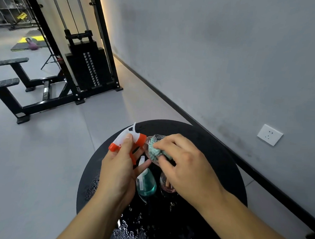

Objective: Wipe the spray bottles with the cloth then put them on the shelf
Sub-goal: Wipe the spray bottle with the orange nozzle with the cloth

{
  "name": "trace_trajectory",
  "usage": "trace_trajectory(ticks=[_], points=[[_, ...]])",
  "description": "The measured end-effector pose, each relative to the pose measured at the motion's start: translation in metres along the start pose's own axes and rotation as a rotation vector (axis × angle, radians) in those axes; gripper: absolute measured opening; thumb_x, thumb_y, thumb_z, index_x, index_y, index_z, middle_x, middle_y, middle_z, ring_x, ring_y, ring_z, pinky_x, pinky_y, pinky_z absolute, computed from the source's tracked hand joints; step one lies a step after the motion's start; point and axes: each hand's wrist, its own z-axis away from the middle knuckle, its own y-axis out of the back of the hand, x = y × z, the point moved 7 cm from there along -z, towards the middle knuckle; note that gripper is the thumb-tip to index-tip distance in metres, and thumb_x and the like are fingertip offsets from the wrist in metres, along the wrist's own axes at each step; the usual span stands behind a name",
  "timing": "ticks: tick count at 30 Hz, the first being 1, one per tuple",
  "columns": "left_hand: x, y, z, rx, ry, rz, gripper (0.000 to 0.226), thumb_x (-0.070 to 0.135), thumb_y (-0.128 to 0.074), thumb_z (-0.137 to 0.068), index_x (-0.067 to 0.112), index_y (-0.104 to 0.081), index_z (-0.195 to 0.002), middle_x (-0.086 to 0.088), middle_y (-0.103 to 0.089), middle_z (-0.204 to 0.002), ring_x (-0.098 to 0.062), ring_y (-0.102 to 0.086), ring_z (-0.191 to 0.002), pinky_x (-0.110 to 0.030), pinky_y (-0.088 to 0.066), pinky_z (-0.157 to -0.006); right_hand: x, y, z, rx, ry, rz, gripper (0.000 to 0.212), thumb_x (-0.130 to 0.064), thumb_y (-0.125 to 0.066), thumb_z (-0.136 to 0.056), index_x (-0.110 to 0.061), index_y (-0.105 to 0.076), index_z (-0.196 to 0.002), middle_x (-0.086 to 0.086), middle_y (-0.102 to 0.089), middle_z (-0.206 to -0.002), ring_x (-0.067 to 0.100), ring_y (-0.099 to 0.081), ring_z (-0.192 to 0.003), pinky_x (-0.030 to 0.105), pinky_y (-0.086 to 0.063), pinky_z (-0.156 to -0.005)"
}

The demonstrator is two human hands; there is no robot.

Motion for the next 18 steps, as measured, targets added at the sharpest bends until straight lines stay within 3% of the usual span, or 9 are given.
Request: trace_trajectory(ticks=[6,13,18], points=[[0.011,0.006,0.0,0.051,-0.033,0.104,0.033,0.03,-0.055,-0.112,0.004,-0.069,-0.127,-0.017,-0.079,-0.119,-0.028,-0.078,-0.113,-0.062,-0.058,-0.102,0.014,0.003,0.005,-0.004,-0.077,-0.009,0.028,-0.012,-0.069,-0.089,-0.024,-0.07,-0.114,-0.016,-0.054,-0.111,0.006,-0.057,-0.101,0.014,-0.048,-0.084],[0.005,0.004,0.003,0.046,-0.004,0.077,0.037,0.033,-0.05,-0.114,0.003,-0.069,-0.125,-0.017,-0.079,-0.119,-0.028,-0.078,-0.112,-0.052,-0.065,-0.092,-0.004,0.003,0.006,0.02,0.0,-0.014,0.029,-0.008,-0.071,-0.089,-0.022,-0.072,-0.114,-0.015,-0.058,-0.114,0.003,-0.057,-0.109,0.009,-0.045,-0.095],[0.021,0.016,-0.003,0.097,-0.046,0.136,0.028,0.03,-0.047,-0.115,0.013,-0.069,-0.119,-0.016,-0.081,-0.116,-0.027,-0.08,-0.108,-0.053,-0.065,-0.09,0.01,0.006,0.006,0.019,-0.061,-0.032,0.031,-0.007,-0.071,-0.085,-0.023,-0.071,-0.111,-0.017,-0.056,-0.112,0.004,-0.058,-0.104,0.007,-0.043,-0.089]])
